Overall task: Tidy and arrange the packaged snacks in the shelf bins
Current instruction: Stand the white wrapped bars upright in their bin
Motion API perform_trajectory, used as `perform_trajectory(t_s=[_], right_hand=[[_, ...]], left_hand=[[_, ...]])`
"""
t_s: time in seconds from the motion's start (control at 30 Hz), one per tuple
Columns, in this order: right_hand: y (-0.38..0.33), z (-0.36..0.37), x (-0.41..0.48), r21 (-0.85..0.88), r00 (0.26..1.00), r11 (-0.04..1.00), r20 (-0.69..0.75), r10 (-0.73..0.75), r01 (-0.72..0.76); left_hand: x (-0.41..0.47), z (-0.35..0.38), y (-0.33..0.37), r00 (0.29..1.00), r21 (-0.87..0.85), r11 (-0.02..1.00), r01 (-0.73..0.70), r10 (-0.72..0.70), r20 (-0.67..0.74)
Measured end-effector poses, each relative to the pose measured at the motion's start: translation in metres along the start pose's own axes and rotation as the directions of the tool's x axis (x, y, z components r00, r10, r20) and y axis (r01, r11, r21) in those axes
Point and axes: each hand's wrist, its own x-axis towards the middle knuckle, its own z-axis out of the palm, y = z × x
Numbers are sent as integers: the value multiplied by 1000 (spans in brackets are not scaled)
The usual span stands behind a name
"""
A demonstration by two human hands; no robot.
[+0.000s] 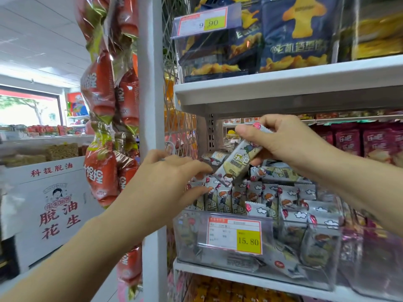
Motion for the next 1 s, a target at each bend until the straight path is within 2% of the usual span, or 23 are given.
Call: perform_trajectory(t_s=[0.07, 0.2, 0.27, 0.4, 0.5, 0.7, 0.87, 1.0], right_hand=[[-3, 2, -2, -28, 999, 999, 13, -45, 45], [-6, 15, -9, -224, 978, 953, 88, -190, 205], [-2, 27, -11, -306, 964, 916, 130, -232, 262], [8, 48, -6, -460, 945, 825, 186, -271, 327], [12, 59, -3, -576, 943, 747, 235, -238, 332], [9, 57, 6, -567, 942, 770, 310, -129, 292], [14, 58, 5, -565, 941, 755, 256, -223, 333], [15, 54, 3, -539, 935, 769, 271, -228, 344]], left_hand=[[1, 1, -1, 999, -26, 999, 20, -19, 27], [-1, 3, -6, 995, -26, 1000, -15, 18, 99], [-4, -2, -7, 990, -93, 996, -5, 19, 142], [-11, -11, -2, 961, -140, 986, 88, -47, 273], [-12, -12, -1, 934, -150, 979, 137, -77, 350], [-8, -7, 1, 867, -112, 973, 199, -122, 482], [-1, -11, 7, 817, -123, 969, 215, -109, 567], [3, -15, 11, 781, -189, 940, 284, -112, 615]])
